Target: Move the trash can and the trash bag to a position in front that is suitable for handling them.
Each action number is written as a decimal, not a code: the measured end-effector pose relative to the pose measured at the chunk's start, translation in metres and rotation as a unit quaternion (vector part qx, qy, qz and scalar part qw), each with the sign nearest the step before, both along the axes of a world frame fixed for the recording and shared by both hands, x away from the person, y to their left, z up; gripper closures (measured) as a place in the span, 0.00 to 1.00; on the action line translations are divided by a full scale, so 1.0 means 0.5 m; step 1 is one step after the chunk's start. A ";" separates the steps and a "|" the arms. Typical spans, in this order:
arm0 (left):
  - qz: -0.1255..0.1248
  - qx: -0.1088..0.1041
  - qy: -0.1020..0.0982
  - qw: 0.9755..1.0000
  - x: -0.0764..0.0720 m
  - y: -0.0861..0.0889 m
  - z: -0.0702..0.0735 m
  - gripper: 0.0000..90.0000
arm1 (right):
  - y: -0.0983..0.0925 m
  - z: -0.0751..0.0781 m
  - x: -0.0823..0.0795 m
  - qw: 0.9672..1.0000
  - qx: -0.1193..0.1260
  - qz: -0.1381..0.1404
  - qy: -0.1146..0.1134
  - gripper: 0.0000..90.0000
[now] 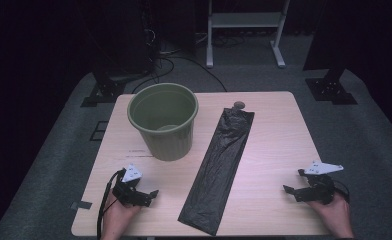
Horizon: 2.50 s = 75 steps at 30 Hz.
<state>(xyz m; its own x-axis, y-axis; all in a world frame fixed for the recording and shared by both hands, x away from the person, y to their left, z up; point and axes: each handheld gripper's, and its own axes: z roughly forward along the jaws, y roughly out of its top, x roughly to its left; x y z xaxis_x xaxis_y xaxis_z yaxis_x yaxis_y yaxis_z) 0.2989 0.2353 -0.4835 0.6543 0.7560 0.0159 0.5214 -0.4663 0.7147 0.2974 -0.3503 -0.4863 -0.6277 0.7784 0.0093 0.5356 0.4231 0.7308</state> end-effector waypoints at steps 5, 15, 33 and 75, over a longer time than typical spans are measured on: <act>0.000 0.000 0.000 1.000 0.000 0.000 0.000 0.00 | 0.024 0.012 -0.006 0.999 0.024 0.025 -0.007 0.13; 0.000 0.000 0.000 1.000 0.000 0.000 0.000 0.00 | 0.098 0.047 -0.014 0.995 0.066 0.075 -0.021 0.23; 0.000 0.000 0.000 1.000 0.000 0.000 0.000 0.00 | 0.259 0.050 0.028 0.987 0.063 0.145 -0.008 0.38; -0.003 0.001 0.000 1.000 0.000 0.000 0.000 0.00 | 0.320 0.021 0.050 0.984 -0.004 0.176 0.012 0.99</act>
